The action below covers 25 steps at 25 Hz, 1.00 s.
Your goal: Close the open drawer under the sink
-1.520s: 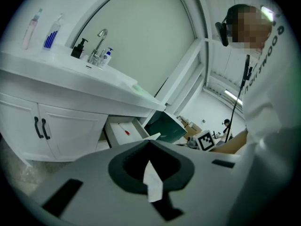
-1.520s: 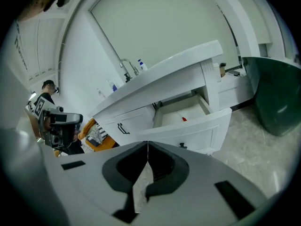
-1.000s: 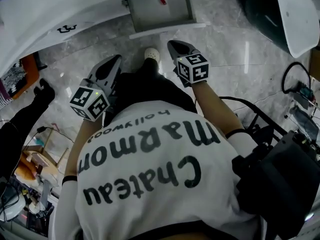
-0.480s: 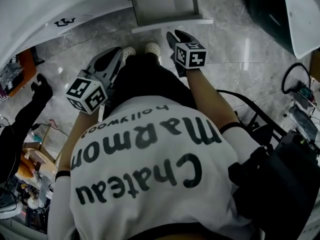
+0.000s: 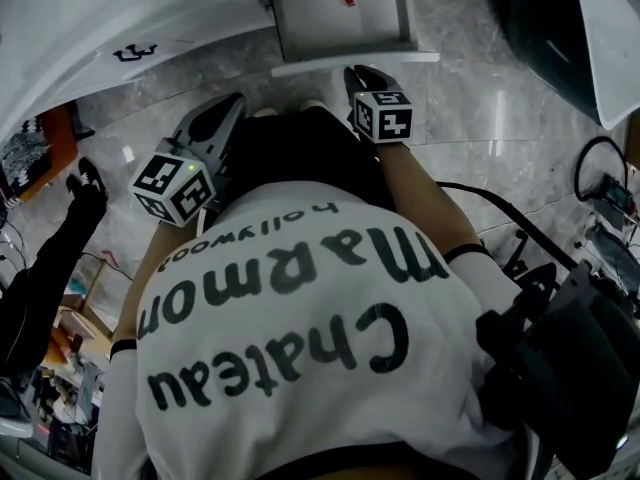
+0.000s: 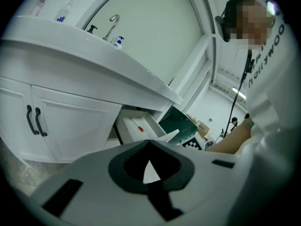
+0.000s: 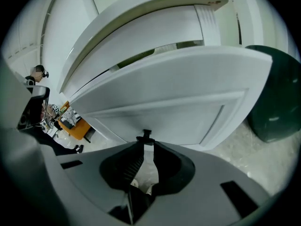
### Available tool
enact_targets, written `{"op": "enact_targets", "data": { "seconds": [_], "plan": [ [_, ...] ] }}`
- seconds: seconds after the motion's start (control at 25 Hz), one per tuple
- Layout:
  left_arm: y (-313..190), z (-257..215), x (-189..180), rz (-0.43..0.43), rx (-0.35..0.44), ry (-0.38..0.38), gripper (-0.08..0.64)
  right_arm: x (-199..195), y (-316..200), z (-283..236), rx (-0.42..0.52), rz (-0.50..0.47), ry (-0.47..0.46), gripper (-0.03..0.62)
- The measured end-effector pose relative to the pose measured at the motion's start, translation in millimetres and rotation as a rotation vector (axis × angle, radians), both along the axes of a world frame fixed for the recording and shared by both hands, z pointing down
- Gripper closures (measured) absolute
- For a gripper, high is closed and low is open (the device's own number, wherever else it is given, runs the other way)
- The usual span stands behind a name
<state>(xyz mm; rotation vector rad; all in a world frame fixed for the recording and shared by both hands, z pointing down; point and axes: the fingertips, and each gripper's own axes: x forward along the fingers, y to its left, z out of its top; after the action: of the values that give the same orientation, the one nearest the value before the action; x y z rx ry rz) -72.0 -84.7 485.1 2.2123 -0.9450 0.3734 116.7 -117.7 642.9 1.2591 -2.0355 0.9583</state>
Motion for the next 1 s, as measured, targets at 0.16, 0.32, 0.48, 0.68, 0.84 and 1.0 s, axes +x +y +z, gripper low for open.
{"op": "enact_targets", "data": {
  "seconds": [0.16,0.32,0.48,0.68,0.84,1.0],
  "plan": [
    [-3.2,1.9,-2.4,0.001,0.004,-0.002,0.552,-0.7,-3.6,0.4,0.003,0.025,-0.013,0.522],
    [-5.0,4.5,-6.8,-0.001,-0.002,-0.008,0.552,-1.7,-7.4,0.7,0.003,0.047,-0.011,0.522],
    [-9.3,6.3,-10.9,-0.012,-0.001,-0.009,0.552,-3.5,-18.0,0.4,0.009,0.08,-0.021,0.522],
    [-13.7,7.7,-12.7,-0.022,0.005,-0.011,0.552,-4.4,-31.3,-0.3,0.018,0.112,-0.043,0.522],
    [-15.6,9.7,-13.4,-0.031,0.008,-0.013,0.552,-5.8,-42.1,-1.1,0.031,0.123,-0.059,0.522],
    [-16.9,10.2,-15.0,-0.043,0.01,-0.016,0.552,-7.4,-51.7,-2.4,0.035,0.134,-0.07,0.522]
  ]
}}
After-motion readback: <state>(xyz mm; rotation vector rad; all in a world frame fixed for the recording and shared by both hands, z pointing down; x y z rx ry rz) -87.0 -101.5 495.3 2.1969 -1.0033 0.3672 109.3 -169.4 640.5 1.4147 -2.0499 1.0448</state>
